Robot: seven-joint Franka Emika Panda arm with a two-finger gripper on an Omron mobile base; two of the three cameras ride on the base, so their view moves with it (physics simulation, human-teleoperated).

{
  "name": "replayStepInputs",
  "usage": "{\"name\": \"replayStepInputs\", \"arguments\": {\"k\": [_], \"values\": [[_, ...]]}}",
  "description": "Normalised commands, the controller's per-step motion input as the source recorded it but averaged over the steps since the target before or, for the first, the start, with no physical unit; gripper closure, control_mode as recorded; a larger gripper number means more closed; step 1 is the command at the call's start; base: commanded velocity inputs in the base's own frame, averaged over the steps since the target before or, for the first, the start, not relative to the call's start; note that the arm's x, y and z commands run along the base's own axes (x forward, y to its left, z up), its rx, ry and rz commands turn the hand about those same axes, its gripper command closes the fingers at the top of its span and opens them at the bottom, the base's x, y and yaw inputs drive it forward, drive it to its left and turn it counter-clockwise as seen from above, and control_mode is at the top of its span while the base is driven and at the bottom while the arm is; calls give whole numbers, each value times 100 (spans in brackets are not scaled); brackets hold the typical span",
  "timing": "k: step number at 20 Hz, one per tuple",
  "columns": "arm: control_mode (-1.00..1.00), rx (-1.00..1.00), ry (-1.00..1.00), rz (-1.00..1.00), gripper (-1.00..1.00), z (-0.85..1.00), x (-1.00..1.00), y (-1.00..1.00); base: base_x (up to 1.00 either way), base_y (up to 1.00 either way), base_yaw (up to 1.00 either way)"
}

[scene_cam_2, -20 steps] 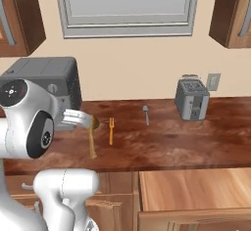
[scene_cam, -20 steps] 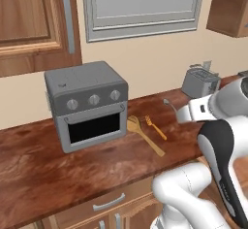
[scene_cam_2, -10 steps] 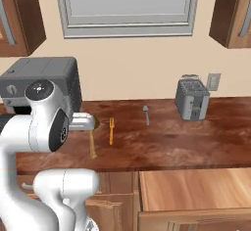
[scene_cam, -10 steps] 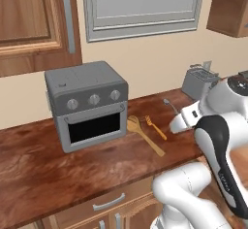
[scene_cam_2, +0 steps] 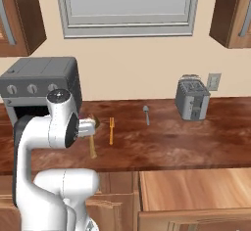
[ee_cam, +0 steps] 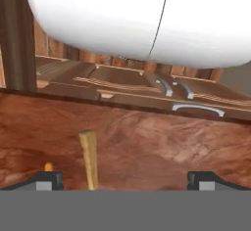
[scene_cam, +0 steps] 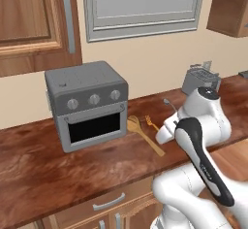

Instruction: Organize the utensils by type. Pick up the wooden spoons from the counter and place them in the open cabinet. Then pick up the metallic utensils from the counter and place them in the open drawer.

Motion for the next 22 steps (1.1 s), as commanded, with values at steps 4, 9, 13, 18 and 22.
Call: {"name": "replayStepInputs", "arguments": {"k": [4,9,13,18,22], "values": [[-100,0,0,4,-100,-51,45,0,0,0,0],[-100,0,0,0,-100,-35,41,0,0,0,0],[-100,0,0,0,-100,-30,41,0,0,0,0],[-100,0,0,0,-100,-36,34,0,0,0,0],[-100,0,2,0,-100,-42,33,0,0,0,0]]}}
